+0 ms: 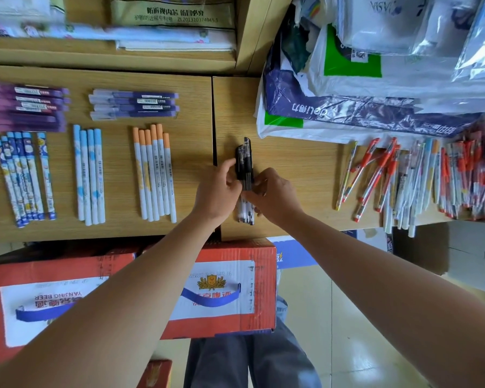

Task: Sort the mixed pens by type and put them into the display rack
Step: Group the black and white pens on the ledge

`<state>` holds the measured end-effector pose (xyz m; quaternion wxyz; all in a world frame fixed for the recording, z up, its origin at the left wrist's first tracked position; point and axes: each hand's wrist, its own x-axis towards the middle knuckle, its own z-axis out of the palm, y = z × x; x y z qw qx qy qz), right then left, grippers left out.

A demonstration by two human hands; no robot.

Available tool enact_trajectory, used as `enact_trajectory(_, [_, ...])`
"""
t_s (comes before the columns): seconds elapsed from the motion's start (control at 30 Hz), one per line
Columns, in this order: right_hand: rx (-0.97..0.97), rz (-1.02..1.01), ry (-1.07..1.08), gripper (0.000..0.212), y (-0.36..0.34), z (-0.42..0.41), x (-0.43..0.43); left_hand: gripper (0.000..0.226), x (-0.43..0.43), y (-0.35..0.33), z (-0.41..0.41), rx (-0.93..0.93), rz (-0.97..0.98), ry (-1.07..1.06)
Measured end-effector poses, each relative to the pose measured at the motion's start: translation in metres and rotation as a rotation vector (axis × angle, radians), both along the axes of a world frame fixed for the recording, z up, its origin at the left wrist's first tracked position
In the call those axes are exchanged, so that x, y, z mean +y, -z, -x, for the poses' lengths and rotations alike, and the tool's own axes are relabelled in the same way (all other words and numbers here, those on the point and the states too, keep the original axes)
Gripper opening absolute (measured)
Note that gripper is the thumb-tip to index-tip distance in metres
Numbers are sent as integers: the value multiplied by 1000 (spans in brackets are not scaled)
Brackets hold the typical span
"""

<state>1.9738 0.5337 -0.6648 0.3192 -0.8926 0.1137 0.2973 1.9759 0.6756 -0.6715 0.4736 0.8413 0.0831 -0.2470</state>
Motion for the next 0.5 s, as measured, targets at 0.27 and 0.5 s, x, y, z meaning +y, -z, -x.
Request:
enact_trajectory(0.27, [-70, -1, 66, 32, -1, -1, -22, 54, -13, 1, -2, 94, 138, 21])
enact_trajectory(0.5, [-124, 7, 36, 29, 1, 4, -30, 48, -28, 3, 1, 106, 99, -52])
